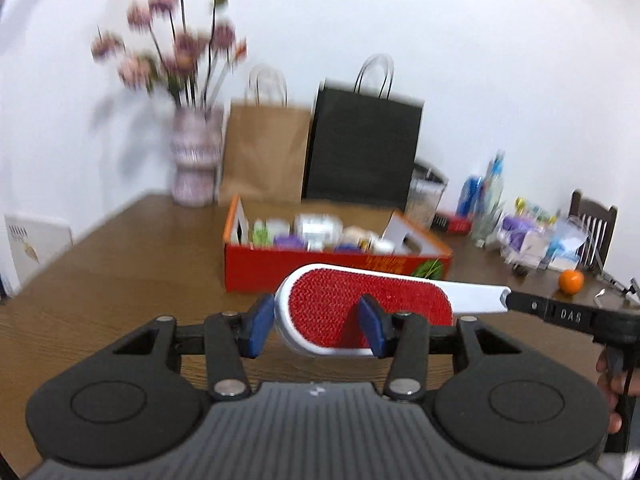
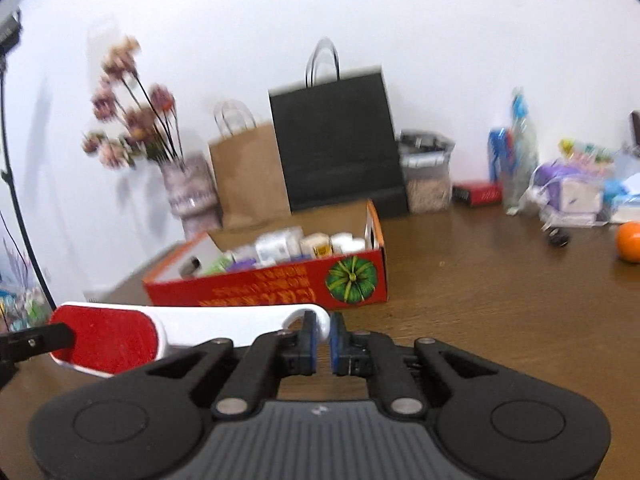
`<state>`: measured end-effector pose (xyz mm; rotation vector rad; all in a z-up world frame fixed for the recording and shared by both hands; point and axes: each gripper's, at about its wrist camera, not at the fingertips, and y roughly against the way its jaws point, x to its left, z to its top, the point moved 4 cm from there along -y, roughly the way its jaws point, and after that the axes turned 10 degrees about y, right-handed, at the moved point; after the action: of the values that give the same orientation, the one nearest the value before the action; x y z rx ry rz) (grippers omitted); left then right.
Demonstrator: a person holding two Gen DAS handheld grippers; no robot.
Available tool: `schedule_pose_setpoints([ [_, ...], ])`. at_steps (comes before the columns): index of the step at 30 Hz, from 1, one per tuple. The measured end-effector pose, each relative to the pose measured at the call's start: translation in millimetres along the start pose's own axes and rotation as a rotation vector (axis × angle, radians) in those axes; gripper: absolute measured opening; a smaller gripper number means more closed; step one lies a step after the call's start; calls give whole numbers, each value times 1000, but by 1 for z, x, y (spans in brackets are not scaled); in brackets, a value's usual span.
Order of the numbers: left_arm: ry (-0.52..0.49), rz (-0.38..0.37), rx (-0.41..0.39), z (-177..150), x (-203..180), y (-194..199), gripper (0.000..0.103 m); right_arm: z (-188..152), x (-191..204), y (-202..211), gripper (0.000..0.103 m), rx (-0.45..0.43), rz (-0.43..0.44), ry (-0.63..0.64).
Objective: Organize rigid objects
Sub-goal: 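Lift the lint brush and lower it into the red box, then open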
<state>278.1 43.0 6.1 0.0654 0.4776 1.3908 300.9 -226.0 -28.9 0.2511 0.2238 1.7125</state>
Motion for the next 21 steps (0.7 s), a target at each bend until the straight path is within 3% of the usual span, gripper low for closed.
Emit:
schedule_pose_setpoints([
  [4, -13, 4, -125, -12, -15, 64, 47, -6, 18, 66, 7, -108, -32, 16],
  [8, -23, -19, -144, -22, -28, 97, 47, -1, 16, 107, 7, -164, -51, 16],
  [14, 20, -46, -190, -23, -35, 120, 47, 14, 18, 139, 7, -213, -81, 70],
  [21, 28, -55, -202, -21, -30, 125, 47, 14, 23, 136, 7, -221, -84, 82],
])
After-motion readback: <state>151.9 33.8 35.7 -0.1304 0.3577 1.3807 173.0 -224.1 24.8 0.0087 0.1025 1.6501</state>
